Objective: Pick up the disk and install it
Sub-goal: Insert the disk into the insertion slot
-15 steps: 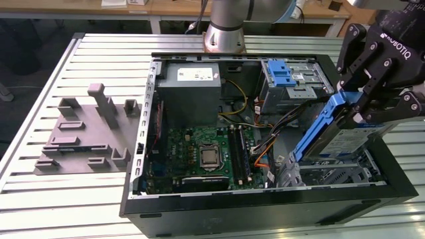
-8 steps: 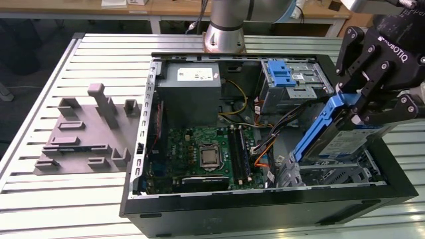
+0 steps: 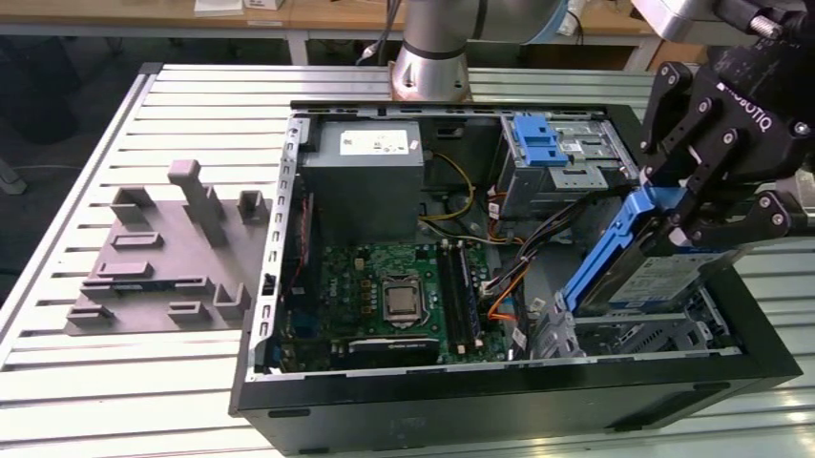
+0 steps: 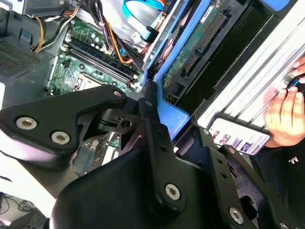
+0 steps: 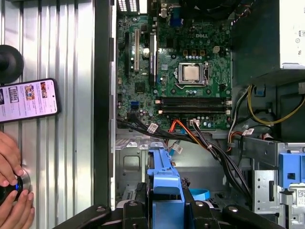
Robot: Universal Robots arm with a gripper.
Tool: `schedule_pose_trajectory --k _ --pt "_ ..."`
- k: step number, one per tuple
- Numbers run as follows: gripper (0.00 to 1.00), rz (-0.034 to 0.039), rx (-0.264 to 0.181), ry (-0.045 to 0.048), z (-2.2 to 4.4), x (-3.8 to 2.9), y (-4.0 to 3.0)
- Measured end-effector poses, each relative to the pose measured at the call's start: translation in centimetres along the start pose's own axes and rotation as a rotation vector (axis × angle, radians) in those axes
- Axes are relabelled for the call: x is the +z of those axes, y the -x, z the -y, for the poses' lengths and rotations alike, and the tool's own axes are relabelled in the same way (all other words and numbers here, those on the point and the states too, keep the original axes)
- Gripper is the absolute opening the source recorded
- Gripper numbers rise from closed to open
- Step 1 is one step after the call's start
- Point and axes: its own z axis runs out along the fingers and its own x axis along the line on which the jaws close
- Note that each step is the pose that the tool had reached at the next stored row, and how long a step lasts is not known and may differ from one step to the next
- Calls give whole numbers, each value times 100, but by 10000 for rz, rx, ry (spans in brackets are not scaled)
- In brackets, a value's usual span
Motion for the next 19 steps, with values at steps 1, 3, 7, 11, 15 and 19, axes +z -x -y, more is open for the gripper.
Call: schedule_pose_trajectory --k 1,3,7,11,15,19 --pt "36 1 0 0 0 8 0" --pt "36 0 0 0 1 25 -1" --pt "36 0 0 0 3 66 -2" --pt "36 1 0 0 4 112 -3" --pt "36 0 0 0 5 157 -5" --pt "36 0 0 0 7 203 -6"
